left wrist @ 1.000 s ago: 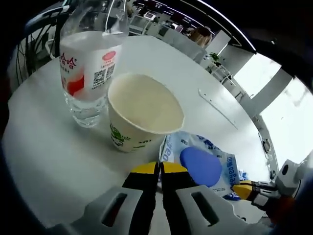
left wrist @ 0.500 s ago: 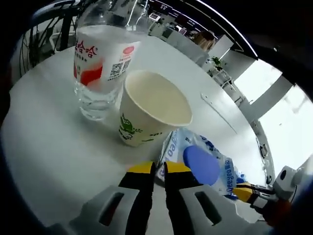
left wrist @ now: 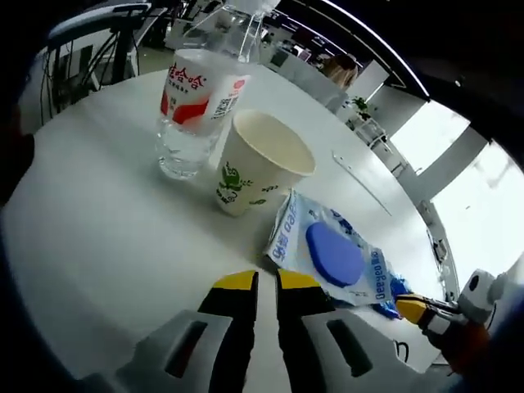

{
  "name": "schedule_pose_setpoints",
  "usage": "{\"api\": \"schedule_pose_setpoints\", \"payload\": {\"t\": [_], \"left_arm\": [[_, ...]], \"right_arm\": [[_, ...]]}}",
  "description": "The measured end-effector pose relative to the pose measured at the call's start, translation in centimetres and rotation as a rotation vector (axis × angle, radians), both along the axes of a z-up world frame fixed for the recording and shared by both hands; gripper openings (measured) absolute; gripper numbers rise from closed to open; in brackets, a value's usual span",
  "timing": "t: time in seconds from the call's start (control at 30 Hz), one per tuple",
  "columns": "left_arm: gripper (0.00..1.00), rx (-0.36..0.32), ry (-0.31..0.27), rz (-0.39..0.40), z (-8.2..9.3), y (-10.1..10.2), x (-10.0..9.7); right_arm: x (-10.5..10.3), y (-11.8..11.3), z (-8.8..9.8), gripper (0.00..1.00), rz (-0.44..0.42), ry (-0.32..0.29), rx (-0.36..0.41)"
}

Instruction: Arrange the tabletop items into an orderly group along one side of the table until the central work area is clear of visible clutter.

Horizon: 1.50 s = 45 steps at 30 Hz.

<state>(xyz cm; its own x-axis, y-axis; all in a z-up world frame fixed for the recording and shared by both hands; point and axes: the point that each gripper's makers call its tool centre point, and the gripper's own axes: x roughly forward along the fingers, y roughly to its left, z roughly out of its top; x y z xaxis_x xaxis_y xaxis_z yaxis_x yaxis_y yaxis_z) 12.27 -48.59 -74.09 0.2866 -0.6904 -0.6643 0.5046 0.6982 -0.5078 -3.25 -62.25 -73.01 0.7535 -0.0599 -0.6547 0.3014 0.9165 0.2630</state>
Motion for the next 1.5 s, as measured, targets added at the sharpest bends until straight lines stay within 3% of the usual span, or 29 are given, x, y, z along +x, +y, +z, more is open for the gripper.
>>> {"api": "schedule_pose_setpoints", "payload": {"t": [0.4, 0.73, 0.87, 1.03, 1.2, 1.4, 1.5], "left_arm": [[0.05, 0.025, -0.05, -0.056, 0.8, 1.8, -1.7], [0.06, 0.097, -0.154, -0.202, 0.4, 4.2, -3.0], [0.06, 0.102, -0.15, -0.21, 0.2, 5.5, -3.8], [0.06, 0.106, -0.164, -0.231, 0.6, 6.3, -4.4], [0.07, 0.087, -0.166, -0.231, 1.5, 6.4, -4.8], [0.08, 0.082, -0.188, -0.272, 2.2, 6.3, -5.7], [0.08, 0.071, -0.167, -0.238, 2.2, 6.8, -5.7]], "right_arm": [[-3.8, -1.3, 0.6, 0.03, -0.053, -0.004, -0.027], [-10.1, -6.4, 0.8, 0.04, -0.27, -0.006, -0.063], [-11.9, -8.1, 0.3, 0.06, -0.345, 0.01, -0.053], [-12.1, -9.2, -0.7, 0.12, -0.395, 0.015, 0.005], [-11.0, -9.7, -1.1, 0.14, -0.418, -0.019, 0.052], [-10.1, -9.9, -2.2, 0.08, -0.39, 0.03, 0.042], [-10.3, -10.4, -2.3, 0.04, -0.414, 0.026, 0.056]]}}
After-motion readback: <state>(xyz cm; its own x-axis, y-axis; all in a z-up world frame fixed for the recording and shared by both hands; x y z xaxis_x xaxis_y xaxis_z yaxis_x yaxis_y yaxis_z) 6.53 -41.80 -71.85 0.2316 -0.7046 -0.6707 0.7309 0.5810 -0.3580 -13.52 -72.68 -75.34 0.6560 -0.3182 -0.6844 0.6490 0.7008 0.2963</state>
